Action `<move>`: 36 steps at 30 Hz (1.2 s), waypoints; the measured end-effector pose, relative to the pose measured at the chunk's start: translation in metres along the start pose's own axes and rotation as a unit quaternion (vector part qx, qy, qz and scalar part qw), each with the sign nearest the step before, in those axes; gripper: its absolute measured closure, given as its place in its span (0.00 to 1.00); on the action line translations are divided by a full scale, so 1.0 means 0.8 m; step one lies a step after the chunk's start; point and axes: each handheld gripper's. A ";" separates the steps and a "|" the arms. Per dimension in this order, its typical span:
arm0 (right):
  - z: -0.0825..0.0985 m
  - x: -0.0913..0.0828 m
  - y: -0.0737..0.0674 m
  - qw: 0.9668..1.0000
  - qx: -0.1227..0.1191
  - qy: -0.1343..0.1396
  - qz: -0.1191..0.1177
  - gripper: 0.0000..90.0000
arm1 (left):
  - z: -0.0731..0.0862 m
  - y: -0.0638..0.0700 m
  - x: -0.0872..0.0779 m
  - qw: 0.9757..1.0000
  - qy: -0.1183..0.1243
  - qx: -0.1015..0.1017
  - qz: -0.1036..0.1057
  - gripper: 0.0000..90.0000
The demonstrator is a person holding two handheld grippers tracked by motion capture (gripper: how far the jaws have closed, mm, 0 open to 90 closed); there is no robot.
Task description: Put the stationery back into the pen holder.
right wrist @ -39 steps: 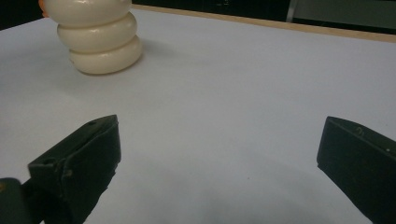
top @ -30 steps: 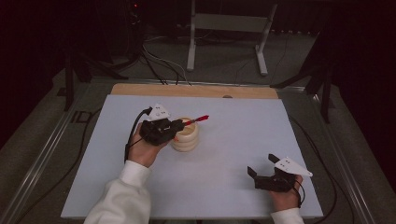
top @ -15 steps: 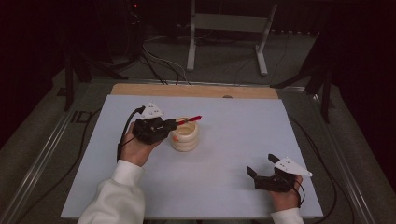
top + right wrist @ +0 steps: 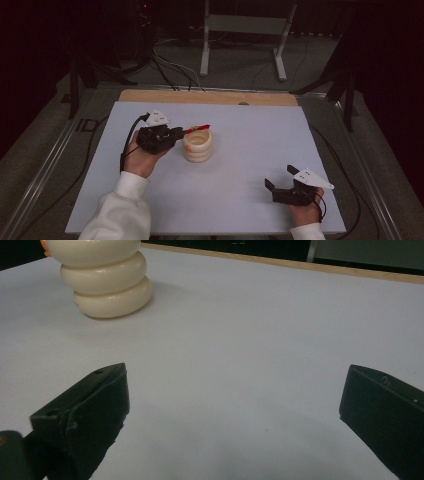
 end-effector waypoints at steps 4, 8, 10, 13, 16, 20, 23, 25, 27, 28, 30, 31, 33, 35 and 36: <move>0.000 0.000 0.000 1.000 0.001 -0.001 0.000 0.00 | 0.001 -0.002 -0.001 1.000 -0.003 0.000 -0.001 0.90; 0.000 0.001 0.001 1.000 0.002 -0.001 0.000 0.00 | 0.002 -0.004 0.000 1.000 -0.008 -0.001 -0.003 0.90; 0.000 0.001 0.001 1.000 0.001 -0.001 -0.001 0.00 | 0.003 -0.005 0.000 1.000 -0.009 -0.001 -0.003 0.90; 0.000 0.001 0.002 1.000 0.000 -0.001 0.000 0.00 | 0.003 -0.006 -0.001 1.000 -0.011 -0.003 -0.005 0.90; 0.000 0.002 0.002 1.000 0.000 -0.001 0.000 0.00 | 0.005 -0.006 -0.001 1.000 -0.013 -0.003 -0.006 0.90; 0.000 0.002 0.002 1.000 0.001 -0.002 -0.001 0.00 | 0.007 -0.008 -0.003 1.000 -0.014 -0.006 -0.007 0.90; 0.000 0.002 0.001 1.000 0.000 -0.001 -0.001 0.00 | 0.008 -0.009 -0.005 1.000 -0.016 -0.004 -0.008 0.90; 0.000 0.002 0.001 1.000 0.001 -0.001 -0.001 0.00 | 0.010 -0.009 -0.005 1.000 -0.018 -0.005 -0.008 0.90; 0.000 0.002 0.001 1.000 0.001 -0.002 -0.001 0.00 | 0.011 -0.009 -0.005 1.000 -0.019 -0.005 -0.007 0.90; 0.000 0.002 0.001 1.000 0.001 -0.002 -0.001 0.00 | 0.012 -0.009 -0.005 1.000 -0.020 -0.005 -0.007 0.90; 0.000 0.002 0.000 1.000 0.001 -0.002 -0.001 0.00 | 0.013 -0.009 -0.005 1.000 -0.025 -0.004 -0.007 0.90; 0.000 0.002 0.000 1.000 0.001 -0.002 -0.001 0.00 | 0.014 -0.009 -0.004 1.000 -0.026 -0.004 -0.007 0.90; 0.000 0.003 0.000 1.000 0.000 -0.003 -0.001 0.00 | 0.015 -0.009 -0.003 1.000 -0.029 -0.005 -0.006 0.90; 0.000 0.003 0.000 1.000 0.000 -0.003 -0.001 0.00 | 0.015 -0.010 -0.001 0.999 -0.032 -0.004 -0.007 0.90; 0.000 0.003 0.000 1.000 0.001 -0.004 -0.001 0.00 | 0.015 -0.009 0.000 0.999 -0.032 -0.005 -0.007 0.90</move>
Point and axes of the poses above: each handheld gripper's, and its own axes: x roughly forward along the jaws, z roughly out of its underside, y roughly to its right
